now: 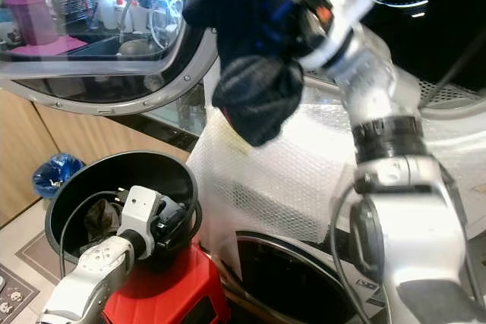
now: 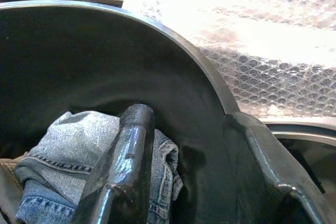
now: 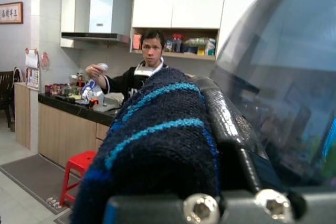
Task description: Clothes washing
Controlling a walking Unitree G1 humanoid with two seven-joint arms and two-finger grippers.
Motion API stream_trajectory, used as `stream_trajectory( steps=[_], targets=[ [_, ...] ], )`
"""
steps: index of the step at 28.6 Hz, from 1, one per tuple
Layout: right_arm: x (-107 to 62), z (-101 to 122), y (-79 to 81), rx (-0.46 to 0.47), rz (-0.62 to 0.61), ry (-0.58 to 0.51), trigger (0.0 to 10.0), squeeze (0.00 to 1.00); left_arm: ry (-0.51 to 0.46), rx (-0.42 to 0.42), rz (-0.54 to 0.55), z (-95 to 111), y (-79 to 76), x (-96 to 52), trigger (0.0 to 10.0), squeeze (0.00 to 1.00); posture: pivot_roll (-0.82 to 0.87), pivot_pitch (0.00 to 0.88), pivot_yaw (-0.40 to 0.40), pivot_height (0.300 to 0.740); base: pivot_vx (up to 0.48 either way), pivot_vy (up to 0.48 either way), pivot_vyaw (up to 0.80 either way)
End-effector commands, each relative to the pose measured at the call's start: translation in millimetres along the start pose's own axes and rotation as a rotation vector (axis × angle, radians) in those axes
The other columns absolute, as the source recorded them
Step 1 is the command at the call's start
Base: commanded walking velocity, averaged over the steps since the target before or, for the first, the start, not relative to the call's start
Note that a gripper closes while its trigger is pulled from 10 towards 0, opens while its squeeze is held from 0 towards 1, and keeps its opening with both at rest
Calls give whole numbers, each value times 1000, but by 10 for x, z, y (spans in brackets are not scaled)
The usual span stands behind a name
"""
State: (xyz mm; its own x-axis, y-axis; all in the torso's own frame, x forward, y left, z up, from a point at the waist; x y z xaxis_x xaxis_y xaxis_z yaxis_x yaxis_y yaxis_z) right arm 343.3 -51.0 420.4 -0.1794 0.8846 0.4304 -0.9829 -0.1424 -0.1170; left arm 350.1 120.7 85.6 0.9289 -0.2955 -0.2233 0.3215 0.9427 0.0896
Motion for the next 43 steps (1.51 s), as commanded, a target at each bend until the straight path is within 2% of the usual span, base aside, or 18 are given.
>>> stream_trajectory(
  steps=[1, 3, 5, 7, 9, 11, 14, 16, 19, 20, 21, 26, 27, 30, 35, 36, 40, 43],
  targets=[
    [62, 68, -184, -53, -126, 20, 0, 0, -2, 16, 18, 2, 20, -19, 10000, 0, 22, 12, -60, 740, 0, 0, 0],
    [86, 97, -270, -73, -182, 26, 0, 0, -1, 15, 24, -1, 25, -23, 10000, 0, 22, 12, -60, 740, 0, 0, 0],
    [106, 297, -506, -138, -403, -35, 0, 0, 0, 9, 34, -6, 33, -42, 10000, 0, 50, 16, -71, 740, 0, 0, 0],
    [75, 509, -644, -182, -566, -117, 0, 0, 1, 2, 45, -12, 48, -58, 10000, 0, 50, 16, -71, 740, 0, 0, 0],
    [61, 567, -664, -185, -597, -143, 0, 0, 2, -1, 48, -14, 53, -62, 10000, 0, 50, 16, -71, 740, 0, 0, 0],
    [-52, 853, -705, -199, -707, -278, 0, 0, 5, -7, 55, -24, 54, -70, 10000, 0, 61, 19, -75, 740, 0, 0, 0],
    [-83, 919, -711, -202, -732, -310, 0, 0, 6, -8, 57, -27, 53, -72, 10000, 0, 61, 19, -75, 740, 0, 0, 0],
    [-403, 1169, -770, -236, -932, -409, 0, 0, 7, -9, 55, -37, 30, -79, 10000, 0, 67, 19, -77, 740, 0, 0, 0],
    [-719, 1317, -802, -260, -1119, -473, 0, 0, 12, -10, 55, -50, 12, -85, 10000, 0, 71, 18, -78, 740, 0, 0, 0],
    [-820, 1333, -814, -268, -1181, -475, 0, 0, 15, -10, 57, -56, 13, -87, 10000, 0, 74, 17, -78, 740, 0, 0, 0],
    [-820, 1333, -814, -268, -1181, -475, 0, 0, 15, -10, 57, -56, 13, -87, 10000, 0, 74, 17, -78, 740, 0, 0, 0],
    [-1350, 1333, -840, -374, -1535, -386, 0, 0, 30, 10, 61, -84, 25, -112, 10000, 0, 88, 14, -75, 740, 0, 0, 0],
    [-1350, 1333, -840, -374, -1535, -386, 0, 0, 30, 10, 61, -84, 25, -112, 10000, 0, 88, 14, -75, 740, 0, 0, 0],
    [-1550, 1327, -820, -389, -1679, -393, 0, 0, 42, -12, 91, -114, 57, -128, 10000, 0, 95, 15, -75, 740, 0, 0, 0],
    [-1594, 1356, -795, -396, -1765, -436, 0, 0, 27, -27, 127, -76, 82, -154, 10000, 0, 117, 35, -84, 740, 0, 0, 0],
    [-1451, 1318, -841, -401, -1737, -406, 0, 0, 21, -40, 138, -68, 46, -215, 10000, 0, 126, 69, -93, 740, 0, 0, 0],
    [-1331, 1214, -906, -413, -1706, -331, 0, 0, 16, -57, 133, -86, -36, -316, 10000, 0, 127, 101, -101, 740, 0, 0, 0],
    [-1241, 1058, -979, -424, -1670, -236, 0, 0, -45, -40, 159, 0, -23, -442, 10000, 0, 131, 112, -111, 740, 0, 0, 0]
  ],
)
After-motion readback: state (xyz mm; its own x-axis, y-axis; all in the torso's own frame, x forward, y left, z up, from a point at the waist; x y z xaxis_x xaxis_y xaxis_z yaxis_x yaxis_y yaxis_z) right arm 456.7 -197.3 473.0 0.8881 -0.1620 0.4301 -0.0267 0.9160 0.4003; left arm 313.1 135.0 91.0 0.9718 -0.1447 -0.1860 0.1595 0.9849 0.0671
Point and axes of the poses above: a point about 5 cm out from each wrist's last joint towards the gripper, its own x axis pointing out of the wrist towards the gripper, its own z axis along the axis of the wrist's last joint, y = z × x, the point moved 6 cm from there along x, pointing out of the wrist towards the gripper, and after that the axes turned 5 degrees about x, right-handed, at the moved point
